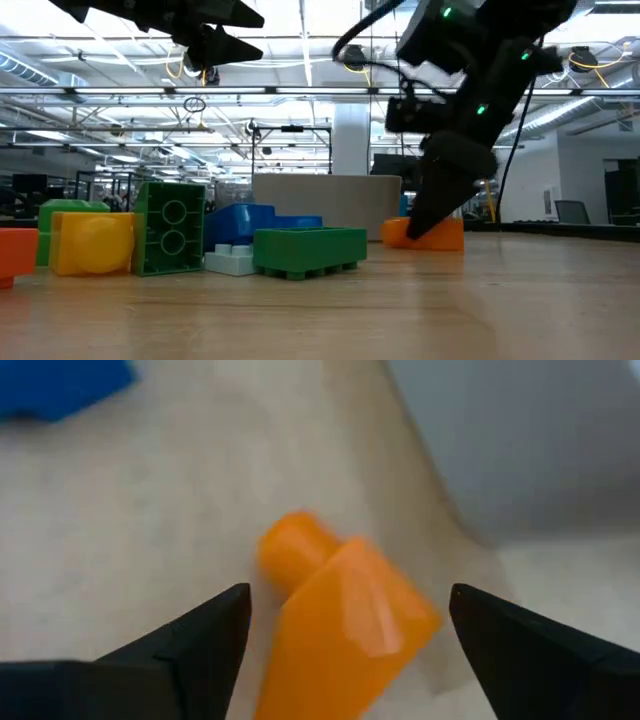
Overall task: Pick & Place Toys
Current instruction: Put the orange game piece into the black bin
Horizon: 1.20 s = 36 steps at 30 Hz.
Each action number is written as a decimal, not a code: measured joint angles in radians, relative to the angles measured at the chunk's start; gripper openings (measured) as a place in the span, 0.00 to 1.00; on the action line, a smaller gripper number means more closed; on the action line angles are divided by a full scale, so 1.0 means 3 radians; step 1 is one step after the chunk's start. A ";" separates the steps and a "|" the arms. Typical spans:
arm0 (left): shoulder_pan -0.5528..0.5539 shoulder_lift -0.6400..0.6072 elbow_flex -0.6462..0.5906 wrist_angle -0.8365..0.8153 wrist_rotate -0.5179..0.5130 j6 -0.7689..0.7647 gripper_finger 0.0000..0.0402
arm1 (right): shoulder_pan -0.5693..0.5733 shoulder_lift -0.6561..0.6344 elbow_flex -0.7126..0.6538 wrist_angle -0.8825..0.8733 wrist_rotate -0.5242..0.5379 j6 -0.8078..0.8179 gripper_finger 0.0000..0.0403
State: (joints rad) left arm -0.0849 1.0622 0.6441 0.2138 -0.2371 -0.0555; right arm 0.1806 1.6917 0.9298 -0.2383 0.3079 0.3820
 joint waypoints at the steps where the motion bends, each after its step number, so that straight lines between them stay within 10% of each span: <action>1: 0.0000 0.0000 0.0000 0.0000 -0.0001 -0.0001 0.90 | -0.0027 0.0020 0.0000 -0.0028 -0.0013 0.0001 0.81; 10: 0.0004 0.0000 0.0001 0.0002 0.0000 -0.0001 0.90 | -0.0138 0.0121 0.0008 -0.0030 -0.0317 -0.0128 0.75; 24: 0.0004 0.0000 0.0001 0.0014 -0.0067 -0.0280 0.90 | -0.0134 -0.0074 0.0001 -0.0077 -0.0344 -0.0433 0.29; 36: 0.0019 0.0350 0.0008 0.0400 -0.0042 -0.0781 0.90 | 0.0244 -0.0669 0.0001 0.0396 0.0217 -0.1090 0.28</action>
State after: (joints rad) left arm -0.0791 1.1672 0.6464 0.3338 -0.2495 -0.2897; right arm 0.2537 1.4911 0.9302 -0.1195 0.3729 0.0550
